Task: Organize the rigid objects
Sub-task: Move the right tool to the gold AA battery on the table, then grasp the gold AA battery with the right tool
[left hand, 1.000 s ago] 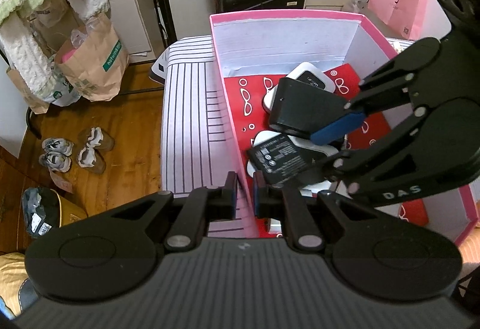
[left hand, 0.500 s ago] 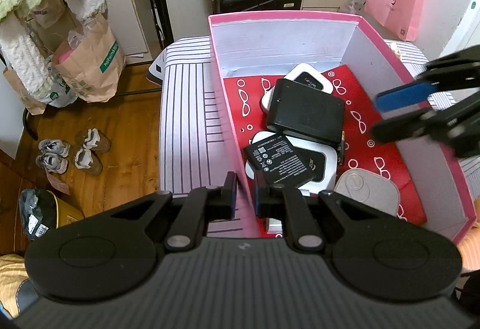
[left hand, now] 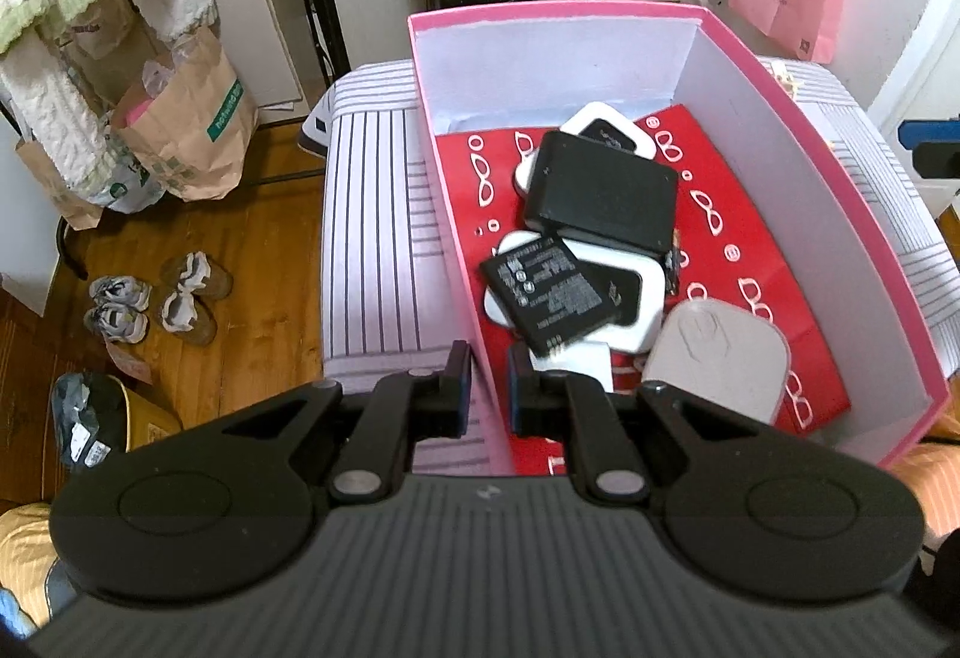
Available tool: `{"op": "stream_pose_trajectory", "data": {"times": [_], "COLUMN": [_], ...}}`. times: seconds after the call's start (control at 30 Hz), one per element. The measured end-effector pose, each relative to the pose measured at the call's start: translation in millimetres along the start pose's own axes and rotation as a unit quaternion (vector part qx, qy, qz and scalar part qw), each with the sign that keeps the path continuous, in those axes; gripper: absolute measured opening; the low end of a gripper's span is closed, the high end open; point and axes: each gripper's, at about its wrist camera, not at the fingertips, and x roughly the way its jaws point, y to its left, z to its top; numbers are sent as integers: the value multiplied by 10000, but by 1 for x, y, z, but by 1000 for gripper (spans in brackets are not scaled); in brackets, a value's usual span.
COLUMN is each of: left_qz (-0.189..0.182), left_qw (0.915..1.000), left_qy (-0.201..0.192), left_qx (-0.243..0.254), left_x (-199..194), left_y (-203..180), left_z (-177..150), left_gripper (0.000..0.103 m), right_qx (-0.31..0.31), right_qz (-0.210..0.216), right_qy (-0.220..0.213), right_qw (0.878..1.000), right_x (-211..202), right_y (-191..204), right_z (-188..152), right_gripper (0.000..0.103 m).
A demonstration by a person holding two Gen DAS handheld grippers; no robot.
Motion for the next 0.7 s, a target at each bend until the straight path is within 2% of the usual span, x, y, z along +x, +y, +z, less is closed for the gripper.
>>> {"op": "stream_pose_trajectory", "data": {"times": [0.13, 0.27, 0.37, 0.53, 0.7], "left_qz": [102, 249, 244, 316, 374], "left_qw": [9999, 9996, 9996, 9993, 9991], "left_qy": [107, 90, 143, 209, 212], "left_qx": [82, 121, 16, 2, 57], "left_x": [-5, -7, -7, -7, -6], "left_y": [-8, -15, -14, -16, -18], "left_z": [-6, -9, -8, -6, -6], "left_gripper": [11, 11, 11, 11, 11], "right_qx": [-85, -457, -741, -1101, -1104], "right_qz": [-212, -427, -399, -477, -512], "right_qy": [135, 243, 290, 391, 440], "right_qw": [9996, 9977, 9960, 9920, 9916], "right_x": [7, 21, 36, 59, 74], "right_y": [-12, -17, -19, -19, -23], "right_z": [-24, -44, -56, -64, -64], "right_gripper": [60, 60, 60, 60, 60]}}
